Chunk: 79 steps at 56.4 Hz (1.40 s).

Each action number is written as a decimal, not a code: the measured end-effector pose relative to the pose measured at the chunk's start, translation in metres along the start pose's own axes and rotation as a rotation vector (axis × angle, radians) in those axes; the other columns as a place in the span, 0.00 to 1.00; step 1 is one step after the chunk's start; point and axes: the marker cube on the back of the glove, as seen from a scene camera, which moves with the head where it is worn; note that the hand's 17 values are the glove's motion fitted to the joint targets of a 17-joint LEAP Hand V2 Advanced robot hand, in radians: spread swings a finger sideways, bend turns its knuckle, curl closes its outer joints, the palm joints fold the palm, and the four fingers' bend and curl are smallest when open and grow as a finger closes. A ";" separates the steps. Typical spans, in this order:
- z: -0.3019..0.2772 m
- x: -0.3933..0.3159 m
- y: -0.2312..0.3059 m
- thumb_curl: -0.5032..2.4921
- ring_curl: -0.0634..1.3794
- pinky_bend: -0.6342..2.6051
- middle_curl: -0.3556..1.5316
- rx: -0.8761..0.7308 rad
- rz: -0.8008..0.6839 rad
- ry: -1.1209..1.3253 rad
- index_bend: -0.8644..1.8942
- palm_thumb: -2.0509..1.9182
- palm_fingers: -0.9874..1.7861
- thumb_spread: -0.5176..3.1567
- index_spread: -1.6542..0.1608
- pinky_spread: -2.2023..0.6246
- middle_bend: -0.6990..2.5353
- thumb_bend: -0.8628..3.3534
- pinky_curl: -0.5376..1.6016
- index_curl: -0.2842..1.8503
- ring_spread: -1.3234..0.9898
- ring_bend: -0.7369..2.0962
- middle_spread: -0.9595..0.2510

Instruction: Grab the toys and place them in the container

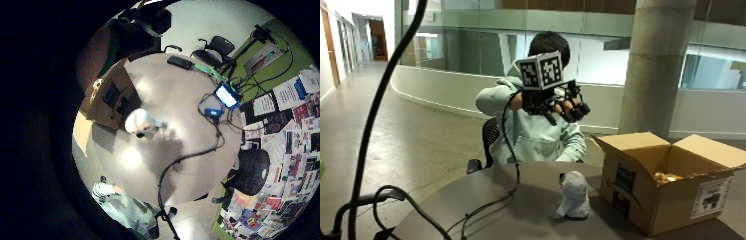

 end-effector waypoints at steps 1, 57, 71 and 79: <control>0.005 0.003 0.000 0.32 0.26 0.41 0.46 -0.013 -0.005 0.007 0.38 0.61 0.37 0.56 0.76 0.79 0.29 0.24 0.40 0.34 0.54 0.38 0.75; 0.210 0.025 -0.027 0.32 0.32 0.48 0.38 -0.085 -0.059 0.020 0.42 0.68 0.57 0.50 0.75 0.74 0.26 0.23 0.42 0.32 0.50 0.52 0.74; 0.207 0.024 -0.025 0.37 0.39 0.49 0.44 -0.079 -0.037 0.023 0.39 0.73 0.72 0.41 0.78 0.65 0.33 0.23 0.43 0.35 0.43 0.59 0.64; 0.195 0.025 -0.017 0.39 0.41 0.48 0.49 -0.158 -0.020 0.017 0.40 0.73 0.75 0.35 0.77 0.64 0.37 0.23 0.44 0.39 0.43 0.61 0.59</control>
